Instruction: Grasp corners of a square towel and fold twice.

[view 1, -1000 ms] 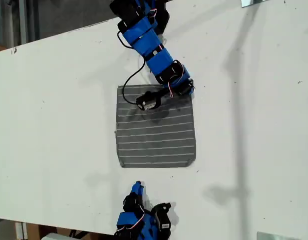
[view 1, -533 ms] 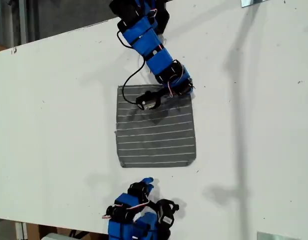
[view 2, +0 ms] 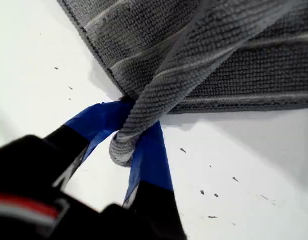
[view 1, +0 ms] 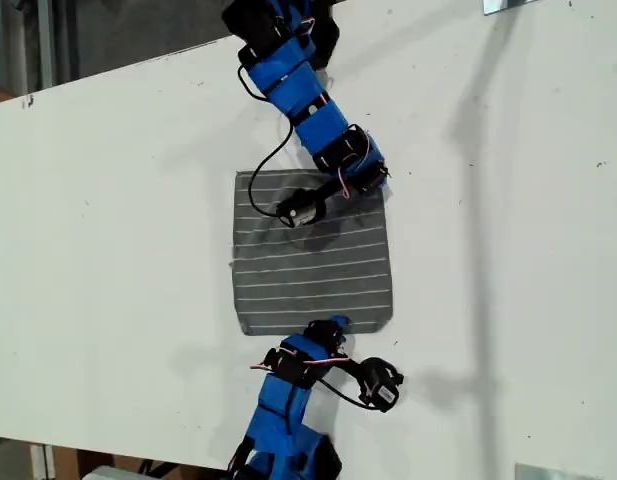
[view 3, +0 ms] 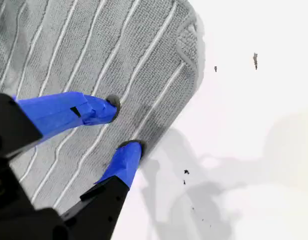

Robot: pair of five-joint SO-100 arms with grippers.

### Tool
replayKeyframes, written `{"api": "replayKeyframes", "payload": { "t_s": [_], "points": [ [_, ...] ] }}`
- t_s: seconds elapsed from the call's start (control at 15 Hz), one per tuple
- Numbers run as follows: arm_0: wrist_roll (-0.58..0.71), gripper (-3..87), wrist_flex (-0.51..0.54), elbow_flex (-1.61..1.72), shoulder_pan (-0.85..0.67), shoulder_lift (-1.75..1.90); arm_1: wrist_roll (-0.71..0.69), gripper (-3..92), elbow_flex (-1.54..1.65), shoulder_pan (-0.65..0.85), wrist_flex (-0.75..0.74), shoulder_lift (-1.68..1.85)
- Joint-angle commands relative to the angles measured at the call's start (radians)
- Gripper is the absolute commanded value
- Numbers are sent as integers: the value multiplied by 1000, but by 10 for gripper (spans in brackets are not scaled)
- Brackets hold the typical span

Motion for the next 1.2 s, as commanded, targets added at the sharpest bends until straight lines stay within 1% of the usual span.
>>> {"api": "replayKeyframes", "payload": {
  "t_s": [0.0, 0.27, 0.47, 0.73, 0.93, 1.0, 1.07, 1.13],
  "points": [
    [-23, 154, -44, -54, 41, -18, -12, -1, -26, -11, 15, -17],
    [-146, 168, -115, -57, 109, -91, -12, -1, -37, -20, 35, -18],
    [-229, 190, -137, -52, 152, -95, -14, -1, -38, -17, 37, -28],
    [-288, 201, -152, -80, 202, -160, -14, -1, -40, -21, 40, -28],
    [-279, 195, -245, -89, 213, -241, -14, -1, -49, -21, 43, -28],
    [-267, 168, -267, -117, 216, -287, -14, -1, -52, -25, 49, -28],
    [-258, 65, -276, -153, 221, -333, -9, -1, -55, -28, 55, -28],
    [-244, -1, -281, -193, 227, -370, -8, -1, -58, -29, 55, -28]
  ]
}}
